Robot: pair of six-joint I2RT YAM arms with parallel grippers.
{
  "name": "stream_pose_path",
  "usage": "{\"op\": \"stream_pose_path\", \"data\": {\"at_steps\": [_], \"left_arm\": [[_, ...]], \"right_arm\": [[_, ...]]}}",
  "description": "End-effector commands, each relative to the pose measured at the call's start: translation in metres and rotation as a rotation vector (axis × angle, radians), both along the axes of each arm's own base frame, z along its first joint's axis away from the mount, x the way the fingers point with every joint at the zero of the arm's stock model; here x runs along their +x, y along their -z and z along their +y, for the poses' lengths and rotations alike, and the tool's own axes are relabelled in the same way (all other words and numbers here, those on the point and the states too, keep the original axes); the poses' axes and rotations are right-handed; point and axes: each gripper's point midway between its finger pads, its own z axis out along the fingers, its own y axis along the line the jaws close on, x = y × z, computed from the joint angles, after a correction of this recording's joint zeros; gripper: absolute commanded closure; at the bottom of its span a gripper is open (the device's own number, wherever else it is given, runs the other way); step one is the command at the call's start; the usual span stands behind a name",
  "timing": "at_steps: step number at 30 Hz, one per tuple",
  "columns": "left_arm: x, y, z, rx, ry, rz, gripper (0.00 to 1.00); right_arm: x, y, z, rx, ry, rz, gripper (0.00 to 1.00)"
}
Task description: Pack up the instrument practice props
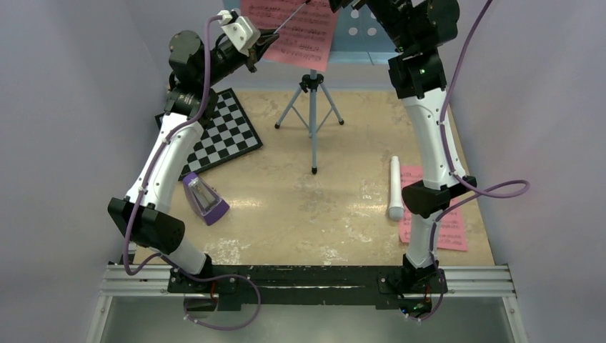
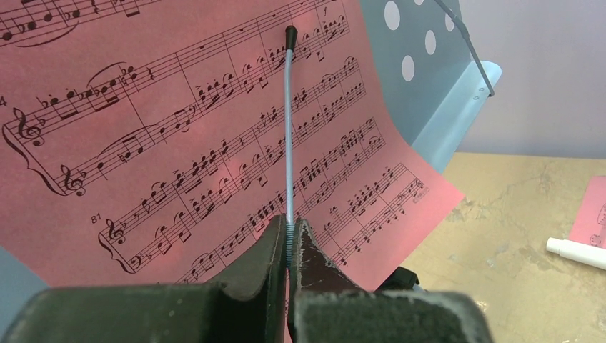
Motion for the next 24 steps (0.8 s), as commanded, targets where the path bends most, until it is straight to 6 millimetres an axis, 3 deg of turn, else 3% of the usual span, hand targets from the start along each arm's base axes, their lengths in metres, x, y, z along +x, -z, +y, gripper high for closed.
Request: {"op": "stream_pose_path", "data": {"at_steps": [1, 9, 15, 19, 24], "left_arm": [[-0.011, 0.001, -0.008, 0.006, 0.062, 0.000, 1.00], [-0.008, 0.001, -0.006, -0.001, 0.042, 0.005, 1.00], [-0.007, -0.002, -0.004, -0.007, 0.023, -0.002, 1.00], [-0.007, -0.002, -0.003, -0.004, 0.017, -0.002, 1.00], [-0.008, -0.002, -0.002, -0.004, 0.016, -0.001, 1.00]], "right_arm": [[-0.031, -0.018, 0.005, 0.007, -0.088, -0.049, 0.12], [-0.049, -0.002, 0.028, -0.052, -0.228, 0.010, 0.13], [-0.081, 0.018, 0.045, -0.172, -0.391, 0.033, 0.14], [-0.098, 0.028, 0.045, -0.244, -0.419, 0.008, 0.14], [-0.084, 0.035, 0.039, -0.287, -0.284, -0.040, 0.15]]}}
